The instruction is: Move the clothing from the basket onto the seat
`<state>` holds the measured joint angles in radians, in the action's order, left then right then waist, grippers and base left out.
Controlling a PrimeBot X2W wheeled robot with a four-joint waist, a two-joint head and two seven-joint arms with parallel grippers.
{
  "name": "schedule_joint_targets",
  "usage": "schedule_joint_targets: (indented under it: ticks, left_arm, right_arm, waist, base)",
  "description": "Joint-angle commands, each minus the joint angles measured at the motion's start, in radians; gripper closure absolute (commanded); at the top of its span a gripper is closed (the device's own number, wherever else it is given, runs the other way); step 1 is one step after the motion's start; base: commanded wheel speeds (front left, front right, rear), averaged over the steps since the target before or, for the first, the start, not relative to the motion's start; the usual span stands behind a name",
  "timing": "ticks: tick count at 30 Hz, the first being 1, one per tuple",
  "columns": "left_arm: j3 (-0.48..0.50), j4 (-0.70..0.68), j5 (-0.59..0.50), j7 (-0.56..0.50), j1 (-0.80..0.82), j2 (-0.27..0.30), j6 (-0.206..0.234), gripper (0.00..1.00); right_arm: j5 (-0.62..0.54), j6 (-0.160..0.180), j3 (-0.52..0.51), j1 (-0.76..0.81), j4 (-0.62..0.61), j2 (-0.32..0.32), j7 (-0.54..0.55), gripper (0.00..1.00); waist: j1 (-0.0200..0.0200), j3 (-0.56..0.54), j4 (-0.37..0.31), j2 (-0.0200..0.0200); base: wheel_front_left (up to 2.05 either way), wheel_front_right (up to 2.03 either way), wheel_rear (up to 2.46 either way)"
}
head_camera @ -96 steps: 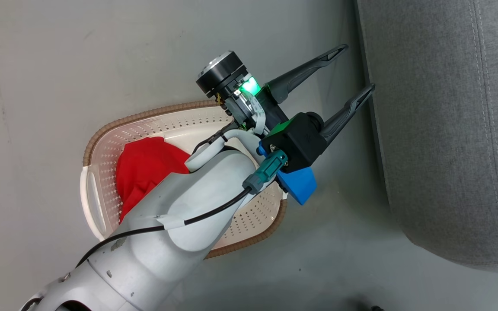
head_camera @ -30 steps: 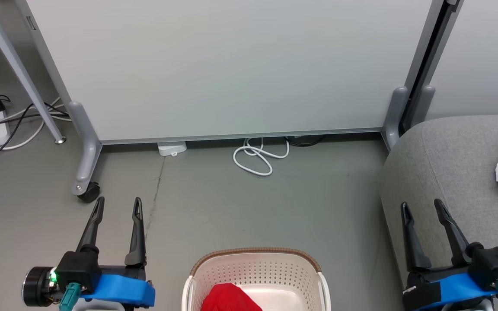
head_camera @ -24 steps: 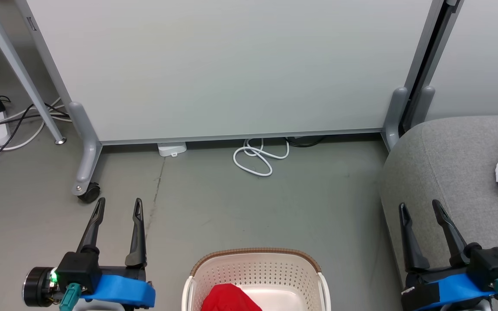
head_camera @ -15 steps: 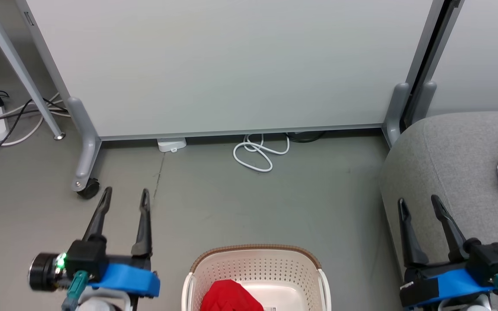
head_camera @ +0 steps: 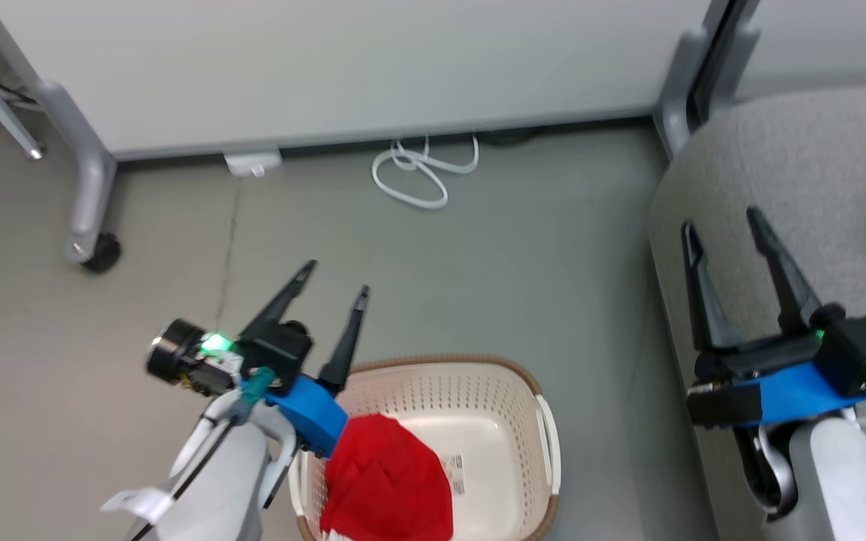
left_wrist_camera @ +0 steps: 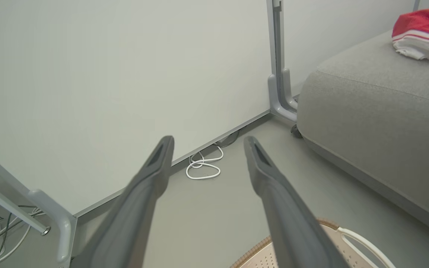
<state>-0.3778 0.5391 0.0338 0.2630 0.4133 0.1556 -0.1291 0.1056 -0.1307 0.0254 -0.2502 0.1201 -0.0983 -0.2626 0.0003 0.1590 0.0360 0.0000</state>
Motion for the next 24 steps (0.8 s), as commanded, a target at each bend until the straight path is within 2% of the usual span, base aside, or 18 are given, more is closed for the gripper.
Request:
schedule_joint_targets:
  ticks: [1, 10, 16, 24]
  left_arm:
    - [-0.056, 0.05, 0.004, 0.003, 0.045, 0.009, 0.0, 0.0]
    - [-0.336, 0.351, 0.06, 0.003, 0.243, 0.027, -0.001, 0.0]
    - [-0.516, 0.526, 0.096, -0.026, 0.363, 0.011, -0.001, 0.0]
    - [-0.702, 0.654, 0.146, -0.113, 0.47, -0.002, -0.001, 0.0]
  right_arm:
    - [0.004, 0.0, 0.007, -0.04, -0.007, -0.013, -0.003, 0.0]
    - [0.009, 0.0, 0.043, -0.16, -0.033, -0.033, -0.003, 0.0]
    - [0.007, 0.0, 0.051, -0.22, -0.06, -0.045, -0.003, 0.0]
    - [0.005, 0.0, 0.062, -0.275, -0.093, -0.048, -0.003, 0.0]
  waist:
    - [-0.0003, 0.097, -0.036, 0.0]
    - [-0.0003, 0.283, -0.089, 0.0]
    - [-0.0003, 0.411, -0.105, 0.0]
    - [-0.0003, 0.545, -0.118, 0.0]
  base:
    - [0.0, 0.0, 0.0]
    - [0.0, 0.0, 0.0]
    - [0.0, 0.0, 0.0]
    - [0.0, 0.0, 0.0]
